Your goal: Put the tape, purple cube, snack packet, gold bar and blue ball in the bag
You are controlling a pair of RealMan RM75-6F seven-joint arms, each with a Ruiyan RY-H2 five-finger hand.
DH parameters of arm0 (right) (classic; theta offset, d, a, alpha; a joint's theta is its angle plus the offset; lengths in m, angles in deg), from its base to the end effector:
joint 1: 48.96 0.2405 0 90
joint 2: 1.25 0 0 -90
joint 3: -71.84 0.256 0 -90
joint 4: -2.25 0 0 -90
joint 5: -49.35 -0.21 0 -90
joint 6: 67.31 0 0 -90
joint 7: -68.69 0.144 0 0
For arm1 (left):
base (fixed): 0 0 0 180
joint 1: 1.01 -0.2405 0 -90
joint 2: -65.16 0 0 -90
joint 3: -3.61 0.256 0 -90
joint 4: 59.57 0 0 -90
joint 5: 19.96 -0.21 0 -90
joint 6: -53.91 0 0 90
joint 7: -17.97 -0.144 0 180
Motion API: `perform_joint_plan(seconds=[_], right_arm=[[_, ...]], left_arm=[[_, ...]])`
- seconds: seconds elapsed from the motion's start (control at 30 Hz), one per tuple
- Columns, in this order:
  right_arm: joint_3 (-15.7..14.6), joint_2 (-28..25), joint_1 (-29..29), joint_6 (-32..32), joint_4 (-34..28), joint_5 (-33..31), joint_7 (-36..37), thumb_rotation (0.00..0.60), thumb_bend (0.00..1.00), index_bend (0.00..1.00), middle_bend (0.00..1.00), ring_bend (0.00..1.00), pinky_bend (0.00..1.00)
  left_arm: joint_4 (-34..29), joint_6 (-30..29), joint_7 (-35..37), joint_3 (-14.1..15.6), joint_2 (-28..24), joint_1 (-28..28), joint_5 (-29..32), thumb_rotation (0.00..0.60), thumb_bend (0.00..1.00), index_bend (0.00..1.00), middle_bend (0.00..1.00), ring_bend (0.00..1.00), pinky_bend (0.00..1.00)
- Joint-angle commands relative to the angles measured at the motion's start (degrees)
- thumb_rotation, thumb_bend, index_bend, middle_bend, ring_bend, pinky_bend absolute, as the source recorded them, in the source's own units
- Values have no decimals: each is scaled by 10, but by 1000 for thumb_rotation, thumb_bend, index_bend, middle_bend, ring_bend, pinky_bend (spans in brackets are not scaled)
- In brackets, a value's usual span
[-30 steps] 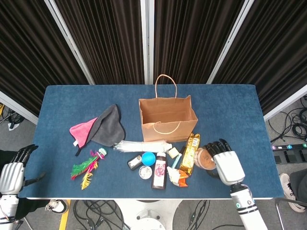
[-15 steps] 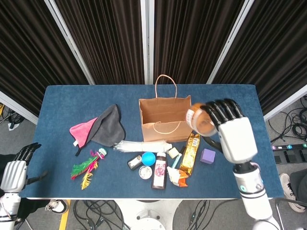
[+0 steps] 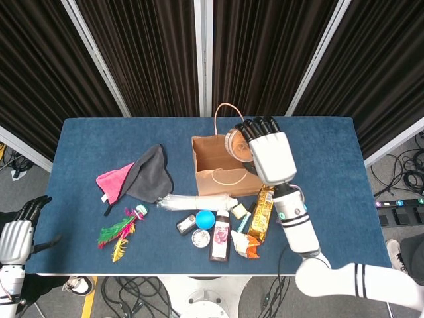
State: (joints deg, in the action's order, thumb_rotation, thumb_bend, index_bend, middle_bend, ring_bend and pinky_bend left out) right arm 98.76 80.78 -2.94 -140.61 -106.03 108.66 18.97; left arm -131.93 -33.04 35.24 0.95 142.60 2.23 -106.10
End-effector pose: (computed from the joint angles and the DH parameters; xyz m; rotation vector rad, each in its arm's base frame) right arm -0.0240 -0.3471 0.0972 1.5640 -0.5207 1.1671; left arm -0.3570 0.1733 0.1196 -1.2673 -1.0337 -1.0441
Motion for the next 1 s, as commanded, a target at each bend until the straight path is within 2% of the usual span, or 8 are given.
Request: perform_joint_plan(seconds=[0.03,0.4,0.57,0.77,1.0], right_arm=[[-6,13,16,10,22,-13,10,600,139,417,393,229,233],[-27,10,31,26,27,-36,37,600,111,413,375,228,235],[-34,8,37,33,32,-39,53,600,63,304,324,190,236],[-38,5,42,31,38,-35,70,600,5,168,202,81,217],[-44,-1,43,27,38,-32,84,600,0,145,158,46,206]], left_arm=[[2,2,2,-1,0,1,2,600,216,223,256,168,253],[7,7,6,1,5,5,-1,600,216,224,256,168,253],[5,4,4,-2,5,6,-1,600,217,223,256,168,253],[6,7,5,-2,6,7,1,600,218,223,256,168,253],[5,2,1,-6,8,11,-2,600,218,223,256,168,253]])
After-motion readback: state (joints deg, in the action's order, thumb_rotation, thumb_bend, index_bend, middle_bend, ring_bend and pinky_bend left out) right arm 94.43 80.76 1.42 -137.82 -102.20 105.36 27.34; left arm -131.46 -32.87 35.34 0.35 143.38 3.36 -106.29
